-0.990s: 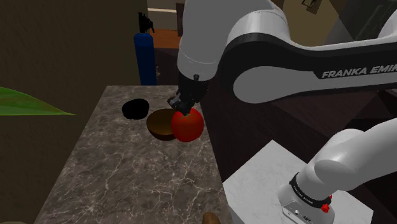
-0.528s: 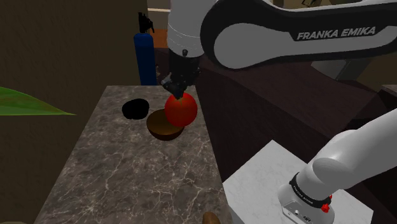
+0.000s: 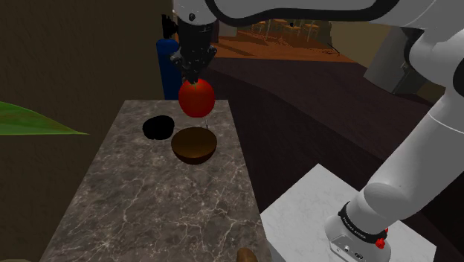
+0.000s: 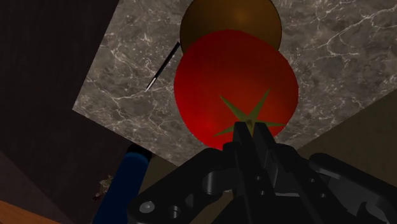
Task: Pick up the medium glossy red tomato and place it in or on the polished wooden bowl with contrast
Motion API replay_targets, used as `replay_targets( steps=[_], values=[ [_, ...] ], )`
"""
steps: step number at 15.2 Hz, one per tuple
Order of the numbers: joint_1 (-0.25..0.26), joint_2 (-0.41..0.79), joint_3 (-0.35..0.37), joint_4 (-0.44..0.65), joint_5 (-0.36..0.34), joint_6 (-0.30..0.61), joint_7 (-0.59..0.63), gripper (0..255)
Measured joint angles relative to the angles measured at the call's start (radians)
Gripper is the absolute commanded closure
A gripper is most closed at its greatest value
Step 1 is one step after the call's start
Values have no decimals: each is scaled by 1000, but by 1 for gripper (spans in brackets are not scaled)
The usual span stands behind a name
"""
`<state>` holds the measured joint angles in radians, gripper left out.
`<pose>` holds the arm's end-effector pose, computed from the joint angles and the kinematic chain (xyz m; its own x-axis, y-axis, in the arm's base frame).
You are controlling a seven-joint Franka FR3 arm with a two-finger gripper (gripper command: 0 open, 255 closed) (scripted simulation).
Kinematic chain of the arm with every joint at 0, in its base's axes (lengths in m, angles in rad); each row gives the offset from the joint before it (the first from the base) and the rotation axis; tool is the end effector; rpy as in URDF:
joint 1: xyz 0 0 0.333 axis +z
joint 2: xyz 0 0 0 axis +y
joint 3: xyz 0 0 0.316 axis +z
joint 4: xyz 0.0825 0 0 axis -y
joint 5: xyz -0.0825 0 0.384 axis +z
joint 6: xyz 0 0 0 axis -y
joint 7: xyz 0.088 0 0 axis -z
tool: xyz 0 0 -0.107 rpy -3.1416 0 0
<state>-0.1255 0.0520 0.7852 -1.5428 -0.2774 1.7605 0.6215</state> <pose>0.4839 0.3300 0.6377 0.9571 0.0726 0.2806 0.0484 -0.9946 0.0922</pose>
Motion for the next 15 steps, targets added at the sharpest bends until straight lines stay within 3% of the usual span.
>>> replay_targets(
  steps=[2,15],
  values=[
    [11,53,2,55,-40,-20,7,255],
    [-12,26,-9,-131,-28,147,27,255]
  ],
)
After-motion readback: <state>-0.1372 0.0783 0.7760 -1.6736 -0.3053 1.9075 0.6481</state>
